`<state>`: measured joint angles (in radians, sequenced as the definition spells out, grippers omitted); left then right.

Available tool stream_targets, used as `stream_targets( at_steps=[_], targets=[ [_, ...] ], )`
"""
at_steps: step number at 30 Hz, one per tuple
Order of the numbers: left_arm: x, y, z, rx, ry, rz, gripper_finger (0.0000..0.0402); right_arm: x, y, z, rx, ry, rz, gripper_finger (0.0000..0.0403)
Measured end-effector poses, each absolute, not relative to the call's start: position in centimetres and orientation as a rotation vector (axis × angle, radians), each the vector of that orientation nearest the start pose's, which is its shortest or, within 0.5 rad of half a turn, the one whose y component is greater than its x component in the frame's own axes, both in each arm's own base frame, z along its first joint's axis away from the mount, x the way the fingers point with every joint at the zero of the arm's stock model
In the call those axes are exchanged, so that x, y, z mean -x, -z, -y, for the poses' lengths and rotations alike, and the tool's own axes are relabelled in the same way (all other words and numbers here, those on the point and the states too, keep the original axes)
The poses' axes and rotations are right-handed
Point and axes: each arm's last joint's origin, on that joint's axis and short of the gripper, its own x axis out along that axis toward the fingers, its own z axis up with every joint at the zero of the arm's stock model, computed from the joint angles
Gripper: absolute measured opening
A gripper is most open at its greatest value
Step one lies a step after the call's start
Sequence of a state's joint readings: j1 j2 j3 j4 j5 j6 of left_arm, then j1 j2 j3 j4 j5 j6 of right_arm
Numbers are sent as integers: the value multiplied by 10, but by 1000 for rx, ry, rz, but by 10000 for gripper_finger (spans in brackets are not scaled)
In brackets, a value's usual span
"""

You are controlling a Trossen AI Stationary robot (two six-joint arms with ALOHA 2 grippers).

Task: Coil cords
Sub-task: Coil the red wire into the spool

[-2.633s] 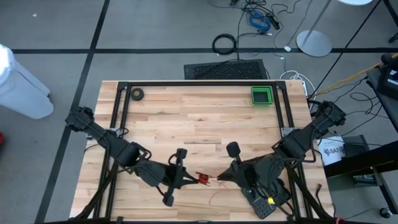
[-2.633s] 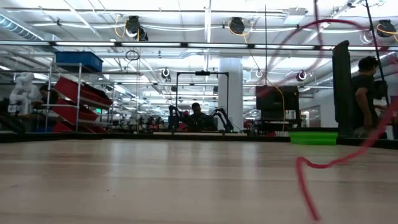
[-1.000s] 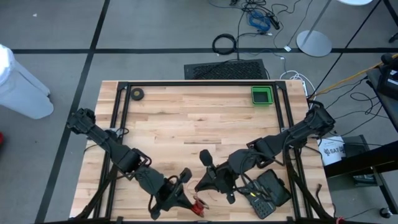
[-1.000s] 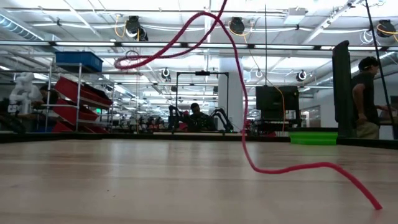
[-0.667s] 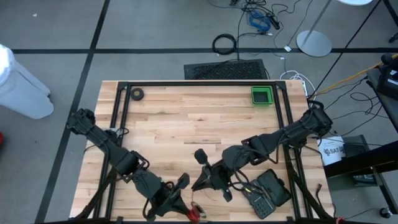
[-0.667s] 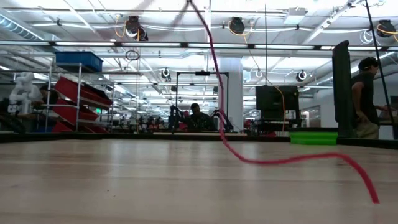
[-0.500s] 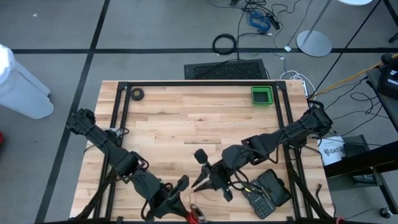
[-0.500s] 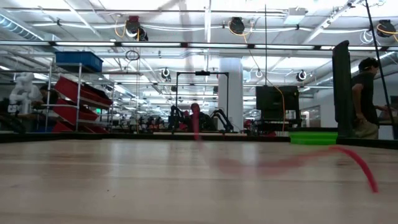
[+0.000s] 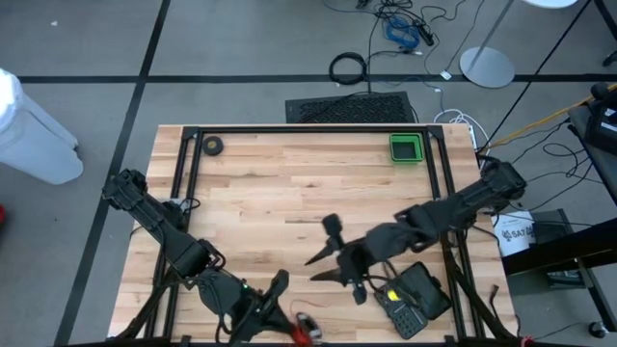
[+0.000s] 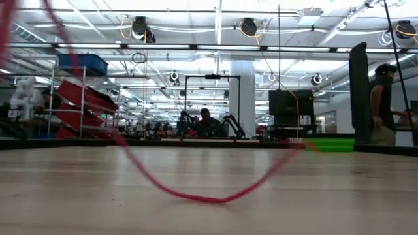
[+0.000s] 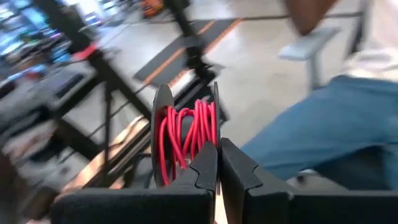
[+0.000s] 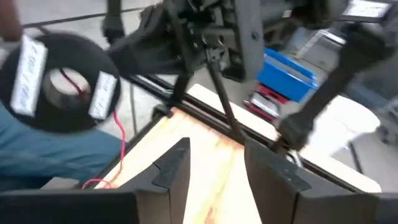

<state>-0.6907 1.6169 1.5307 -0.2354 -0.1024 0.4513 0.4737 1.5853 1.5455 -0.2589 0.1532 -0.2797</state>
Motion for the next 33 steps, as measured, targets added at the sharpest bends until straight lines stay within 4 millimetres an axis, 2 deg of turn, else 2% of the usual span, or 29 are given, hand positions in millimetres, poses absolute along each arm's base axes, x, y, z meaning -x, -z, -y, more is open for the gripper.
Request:
stream_targets(
  at_steps=[5,12,20,25,33],
  targets=[
    [-292,-381,230,-528,447,-166,8,-301,-400,-177,325,-258,-240,144],
    [-294,-383,224,-488,193,-193,8,-288,-399,-193,342,-146,-251,157],
    [-295,-383,221,-443,123,-204,8,-274,-402,-201,421,11,-243,165],
    [-295,-383,220,-430,88,-205,8,-258,-414,-203,358,-6,-210,165],
    [-296,-383,218,-377,51,-206,8,-253,-405,-202,324,-12,-293,165]
  ],
)
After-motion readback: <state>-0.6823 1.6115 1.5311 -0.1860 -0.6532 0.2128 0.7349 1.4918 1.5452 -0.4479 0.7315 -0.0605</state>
